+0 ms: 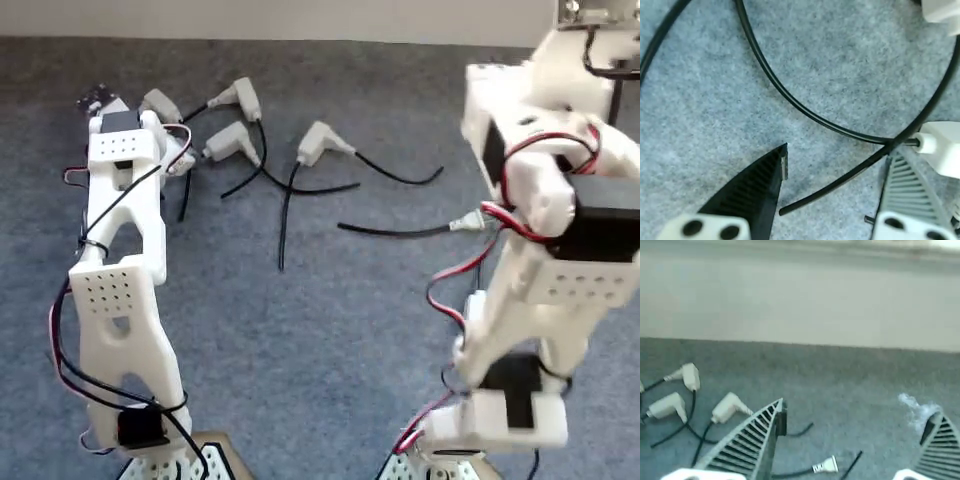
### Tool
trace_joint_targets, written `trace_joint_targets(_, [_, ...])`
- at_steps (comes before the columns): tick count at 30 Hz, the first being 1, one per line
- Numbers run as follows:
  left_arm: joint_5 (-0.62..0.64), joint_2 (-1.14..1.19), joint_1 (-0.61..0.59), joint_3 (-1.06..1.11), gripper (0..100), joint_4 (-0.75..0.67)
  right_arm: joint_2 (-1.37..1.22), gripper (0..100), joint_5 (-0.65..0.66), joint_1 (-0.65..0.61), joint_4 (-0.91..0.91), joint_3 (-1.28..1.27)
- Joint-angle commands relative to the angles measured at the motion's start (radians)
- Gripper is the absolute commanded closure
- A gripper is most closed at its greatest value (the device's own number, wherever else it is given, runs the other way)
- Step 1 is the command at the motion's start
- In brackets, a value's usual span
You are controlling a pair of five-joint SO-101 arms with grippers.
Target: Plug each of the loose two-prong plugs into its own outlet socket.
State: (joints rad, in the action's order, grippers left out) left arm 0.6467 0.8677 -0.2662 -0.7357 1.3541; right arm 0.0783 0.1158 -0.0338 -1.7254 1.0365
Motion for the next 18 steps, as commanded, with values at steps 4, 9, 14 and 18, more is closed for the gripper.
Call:
trace_joint_targets(4, [-0.002,-0.008,-0.018,-0.033,69,-0.014,0.259,60.6,0.173,0.079,-0.036,-0.426])
trace_joint_targets(9, [-0.003,-0.008,-0.018,-0.031,69,-0.012,0.272,60.6,0.213,0.176,-0.036,-0.648])
trace_joint_targets(14, [-0.003,-0.008,-0.018,-0.031,69,-0.012,0.272,60.6,0.230,0.243,-0.035,-0.834])
trace_joint_targets(18, [-0.003,-0.008,-0.018,-0.031,69,-0.006,0.272,60.6,0.273,0.277,0.001,-1.000])
